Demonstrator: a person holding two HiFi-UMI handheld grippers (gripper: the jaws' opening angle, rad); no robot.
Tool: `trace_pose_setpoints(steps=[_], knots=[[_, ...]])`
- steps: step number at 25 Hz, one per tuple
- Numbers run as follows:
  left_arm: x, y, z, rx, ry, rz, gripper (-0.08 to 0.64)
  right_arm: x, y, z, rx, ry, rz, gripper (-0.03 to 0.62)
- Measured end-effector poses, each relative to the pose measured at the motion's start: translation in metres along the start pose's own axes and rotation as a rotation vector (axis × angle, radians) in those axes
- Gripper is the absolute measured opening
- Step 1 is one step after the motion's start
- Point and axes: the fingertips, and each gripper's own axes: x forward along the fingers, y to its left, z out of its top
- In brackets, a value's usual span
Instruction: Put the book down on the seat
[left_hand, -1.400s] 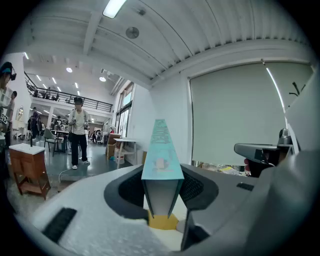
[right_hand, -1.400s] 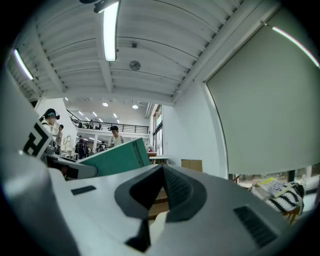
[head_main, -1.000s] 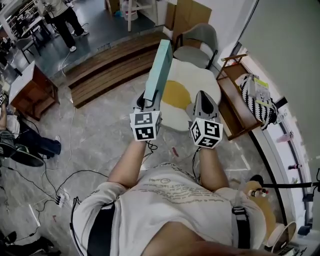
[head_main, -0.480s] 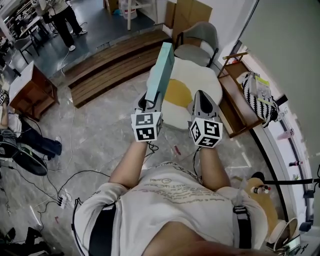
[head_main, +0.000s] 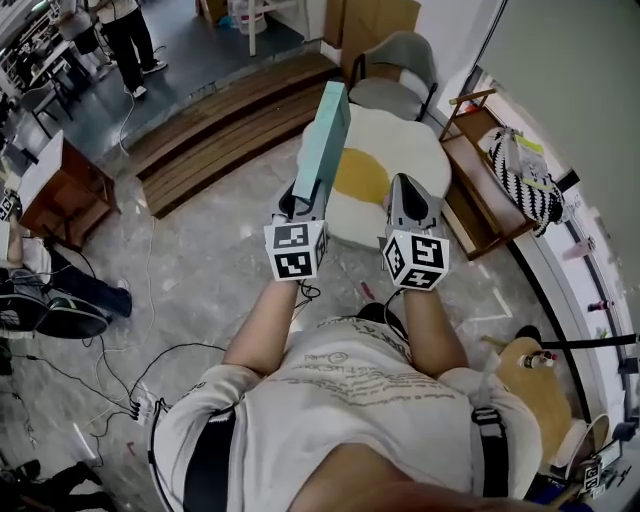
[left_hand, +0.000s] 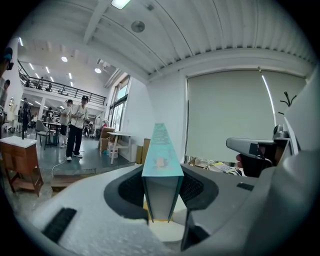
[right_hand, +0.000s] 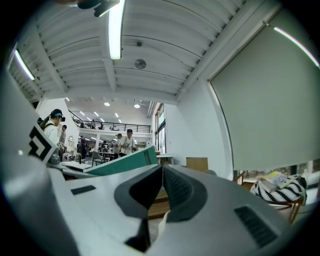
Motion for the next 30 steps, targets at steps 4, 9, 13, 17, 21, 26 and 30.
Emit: trace_pose_setpoints(steps=[4,9,13,17,21,26,30], knots=[[0.000,0.017,-0.004,-0.011,0.010,-0.005,0.175,0.009,0.014,-0.001,-0.001,0.005,-0.001,0.029],[0.012,0.024,-0.003,-0.010,0.019,-0.018,0.175,0.024,0.016,0.001,-0.003,-0.003,-0.003,0.029],[0.033,0.028,0.002,-0.002,0.016,-0.012,0.175,0.042,0.005,0.003,-0.002,-0.016,-0.008,0.029],[0.059,0.023,0.003,0.010,0.020,-0.014,0.175,0.063,-0.016,0.001,0.025,-0.031,-0.019,0.029],[0.085,0.023,-0.002,0.011,0.026,-0.012,0.175,0.088,-0.030,-0.008,0.032,-0.029,-0.008,0.029],[0.119,0.021,0.001,0.029,0.031,-0.019,0.175,0.118,-0.050,-0.013,0.042,-0.038,-0.009,0.029],[0.147,0.020,0.001,0.033,0.034,-0.025,0.175,0.140,-0.067,-0.022,0.049,-0.031,-0.017,0.029]])
